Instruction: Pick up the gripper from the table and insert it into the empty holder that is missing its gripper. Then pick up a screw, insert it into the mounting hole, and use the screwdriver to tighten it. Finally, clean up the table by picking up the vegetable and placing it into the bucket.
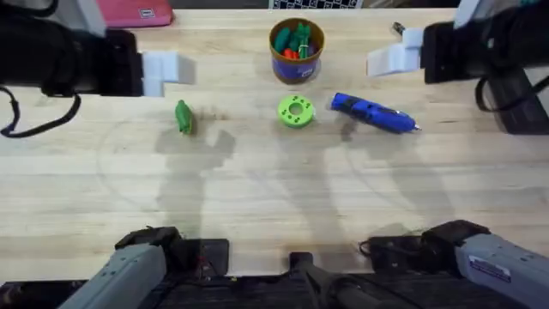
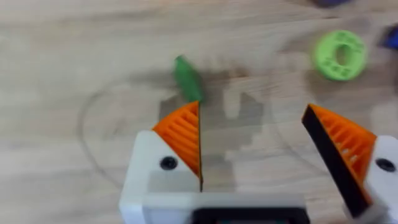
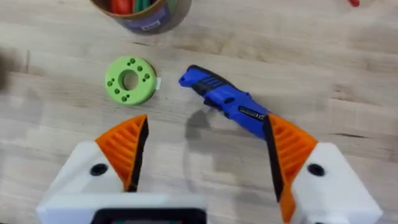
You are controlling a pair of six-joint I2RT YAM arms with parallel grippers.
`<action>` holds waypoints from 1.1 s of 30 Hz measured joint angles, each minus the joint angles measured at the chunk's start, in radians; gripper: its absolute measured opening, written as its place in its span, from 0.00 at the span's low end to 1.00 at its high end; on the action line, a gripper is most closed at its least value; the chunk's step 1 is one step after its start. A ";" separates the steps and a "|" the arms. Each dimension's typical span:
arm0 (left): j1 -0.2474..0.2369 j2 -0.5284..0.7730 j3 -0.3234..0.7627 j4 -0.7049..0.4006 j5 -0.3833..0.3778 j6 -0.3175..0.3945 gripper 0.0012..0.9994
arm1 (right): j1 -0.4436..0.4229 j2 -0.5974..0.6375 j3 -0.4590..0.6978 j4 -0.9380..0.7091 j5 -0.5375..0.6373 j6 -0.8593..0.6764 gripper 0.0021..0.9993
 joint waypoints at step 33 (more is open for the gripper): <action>-0.001 0.784 0.017 0.155 -0.148 -0.259 0.04 | 0.000 -0.044 -0.123 0.068 -0.001 0.036 0.99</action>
